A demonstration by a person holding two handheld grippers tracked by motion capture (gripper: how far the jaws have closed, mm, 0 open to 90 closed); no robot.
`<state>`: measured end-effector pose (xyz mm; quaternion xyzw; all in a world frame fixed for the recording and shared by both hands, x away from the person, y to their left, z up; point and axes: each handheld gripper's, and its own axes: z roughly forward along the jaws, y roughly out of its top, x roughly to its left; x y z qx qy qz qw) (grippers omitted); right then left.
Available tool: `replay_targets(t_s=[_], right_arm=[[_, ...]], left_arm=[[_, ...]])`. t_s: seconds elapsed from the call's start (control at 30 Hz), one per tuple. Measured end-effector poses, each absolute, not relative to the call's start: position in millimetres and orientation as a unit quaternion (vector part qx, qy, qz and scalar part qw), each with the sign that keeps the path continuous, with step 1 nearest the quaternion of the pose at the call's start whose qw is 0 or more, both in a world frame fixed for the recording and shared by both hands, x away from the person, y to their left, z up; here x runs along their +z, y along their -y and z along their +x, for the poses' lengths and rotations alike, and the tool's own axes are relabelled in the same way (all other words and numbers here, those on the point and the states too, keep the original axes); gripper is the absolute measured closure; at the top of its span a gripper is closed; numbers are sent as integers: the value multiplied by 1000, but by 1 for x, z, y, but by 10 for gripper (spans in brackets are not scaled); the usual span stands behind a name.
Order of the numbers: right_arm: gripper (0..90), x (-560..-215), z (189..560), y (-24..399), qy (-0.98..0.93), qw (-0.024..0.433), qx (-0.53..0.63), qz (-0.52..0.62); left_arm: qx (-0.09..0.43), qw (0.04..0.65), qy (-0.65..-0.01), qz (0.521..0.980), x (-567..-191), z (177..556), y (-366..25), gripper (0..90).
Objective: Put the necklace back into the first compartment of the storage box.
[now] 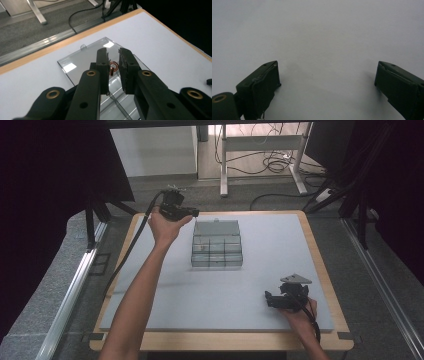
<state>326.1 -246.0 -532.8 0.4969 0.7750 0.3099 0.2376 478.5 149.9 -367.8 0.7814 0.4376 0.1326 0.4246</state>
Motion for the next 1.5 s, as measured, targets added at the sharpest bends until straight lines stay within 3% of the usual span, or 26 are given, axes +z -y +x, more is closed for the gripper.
replay_targets(t_s=[1.0, 1.2, 1.5], right_arm=[[57, -533, 326, 246, -776, 238, 309, 496], [56, -533, 327, 246, -777, 237, 309, 495], [56, -533, 327, 246, -776, 237, 309, 495]], left_arm=[[70, 356, -457, 812, -476, 493, -137, 795], [68, 352, -454, 816, -487, 494, -135, 830], [69, 351, -456, 815, -486, 493, -138, 806]])
